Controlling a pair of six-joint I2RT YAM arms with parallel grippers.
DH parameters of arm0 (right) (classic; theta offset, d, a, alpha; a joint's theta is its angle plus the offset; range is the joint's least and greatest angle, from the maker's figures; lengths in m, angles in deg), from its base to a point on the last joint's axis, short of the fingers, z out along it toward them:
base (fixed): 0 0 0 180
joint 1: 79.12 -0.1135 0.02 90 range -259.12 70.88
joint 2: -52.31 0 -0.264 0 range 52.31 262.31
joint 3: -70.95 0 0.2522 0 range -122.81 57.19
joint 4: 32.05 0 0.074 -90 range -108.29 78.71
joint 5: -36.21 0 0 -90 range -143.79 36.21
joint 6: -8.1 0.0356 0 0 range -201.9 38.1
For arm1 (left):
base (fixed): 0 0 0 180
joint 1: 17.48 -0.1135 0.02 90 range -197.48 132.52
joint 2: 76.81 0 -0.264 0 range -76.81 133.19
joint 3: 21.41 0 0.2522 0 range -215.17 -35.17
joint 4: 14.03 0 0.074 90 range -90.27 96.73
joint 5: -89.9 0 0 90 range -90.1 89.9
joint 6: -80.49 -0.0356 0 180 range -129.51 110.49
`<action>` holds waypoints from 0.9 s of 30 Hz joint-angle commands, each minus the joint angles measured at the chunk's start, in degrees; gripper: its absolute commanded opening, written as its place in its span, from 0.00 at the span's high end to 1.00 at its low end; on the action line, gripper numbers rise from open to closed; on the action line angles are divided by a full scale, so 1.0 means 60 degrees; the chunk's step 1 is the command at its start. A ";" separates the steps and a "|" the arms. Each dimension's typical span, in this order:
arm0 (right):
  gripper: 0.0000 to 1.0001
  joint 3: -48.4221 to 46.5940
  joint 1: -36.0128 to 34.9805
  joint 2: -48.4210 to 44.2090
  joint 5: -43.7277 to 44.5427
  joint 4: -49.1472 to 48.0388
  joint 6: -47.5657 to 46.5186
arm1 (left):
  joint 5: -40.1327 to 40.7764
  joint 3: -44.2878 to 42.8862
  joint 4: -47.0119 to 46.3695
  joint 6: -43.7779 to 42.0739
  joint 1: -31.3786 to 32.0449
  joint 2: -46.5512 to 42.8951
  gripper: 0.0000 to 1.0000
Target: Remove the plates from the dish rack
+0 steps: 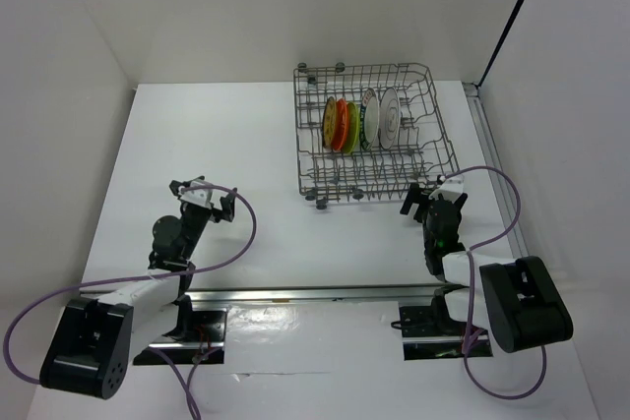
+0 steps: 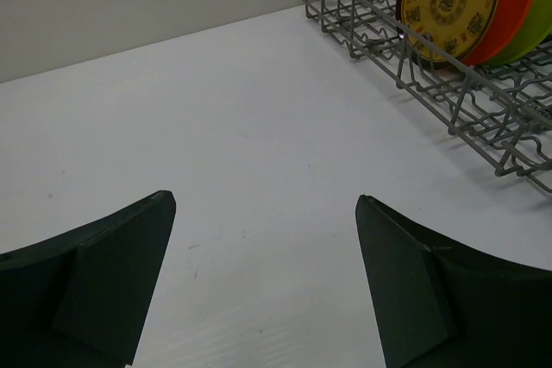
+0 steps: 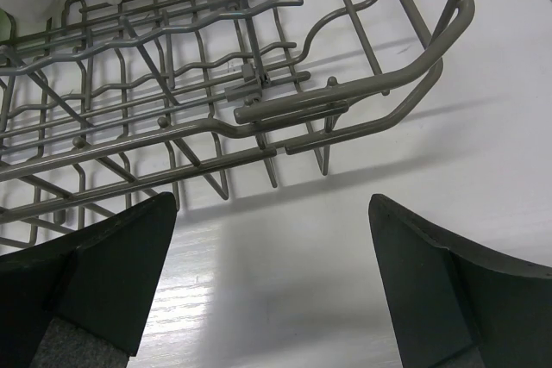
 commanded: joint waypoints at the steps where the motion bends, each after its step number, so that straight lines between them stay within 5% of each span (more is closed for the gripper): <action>1: 0.00 -0.0288 0.0020 0.0055 0.0209 -0.0725 -0.0079 | -0.0638 0.1395 -0.0775 -0.0343 -0.0043 -0.0207 0.00; 22: 0.00 -0.0172 0.0020 -0.0193 0.0383 -0.0826 -0.0079 | -0.0553 0.1380 -0.0586 -0.0343 -0.0043 -0.0193 0.00; 25: 0.00 -0.0609 0.0020 -0.0953 0.0589 0.0761 0.0008 | -0.0553 0.1162 -0.0367 -0.0343 -0.0043 -0.0455 0.00; 27: 0.00 -0.1003 0.0020 -0.1861 0.0590 0.1382 -0.0121 | -0.0857 0.0519 0.1220 -0.0488 -0.0043 -0.0792 0.00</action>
